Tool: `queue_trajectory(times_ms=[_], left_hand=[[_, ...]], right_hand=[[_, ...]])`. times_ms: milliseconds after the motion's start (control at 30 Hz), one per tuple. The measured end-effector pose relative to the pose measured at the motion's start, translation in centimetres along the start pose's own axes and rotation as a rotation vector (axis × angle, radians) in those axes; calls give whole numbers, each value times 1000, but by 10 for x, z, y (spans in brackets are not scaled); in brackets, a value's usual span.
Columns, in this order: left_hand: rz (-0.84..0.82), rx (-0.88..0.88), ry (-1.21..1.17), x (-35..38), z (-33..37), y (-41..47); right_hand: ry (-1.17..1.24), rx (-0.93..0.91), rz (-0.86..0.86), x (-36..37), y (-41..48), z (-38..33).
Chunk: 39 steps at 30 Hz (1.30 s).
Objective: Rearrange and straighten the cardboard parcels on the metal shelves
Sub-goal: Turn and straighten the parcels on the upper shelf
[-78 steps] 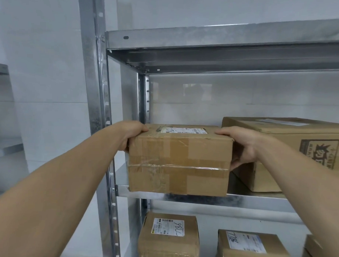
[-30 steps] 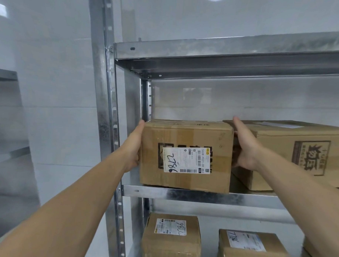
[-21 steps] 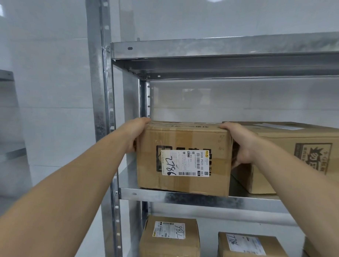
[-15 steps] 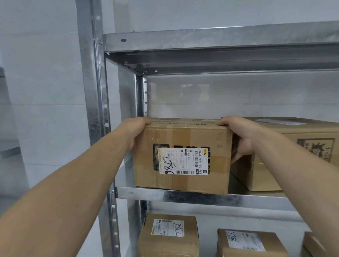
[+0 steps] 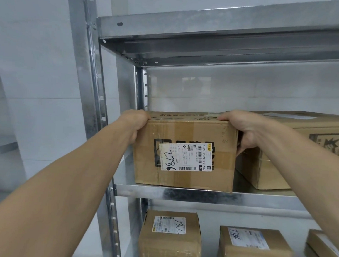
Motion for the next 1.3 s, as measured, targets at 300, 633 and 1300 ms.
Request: queue_trajectory(times_ms=[300,633,1300], left_hand=[[-30,-41,-302,-5,-16,-44],[-64,-136,-413,-16,-34,-57],[57,191,-171,-32,71,-56]], right_hand=[[183,23,5,-8,-12,4],[465,75,-87,-15,-20,28],[169,-163,-141,25,-17,22]])
Point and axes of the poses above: each hand's wrist, its own y-axis towards the middle knuckle, its own x-axis out of the palm, z = x × y, the point moved 9 cm from there along y, towards the middle knuckle, and after that the axes turned 5 degrees about z, right-handed, at the moved point
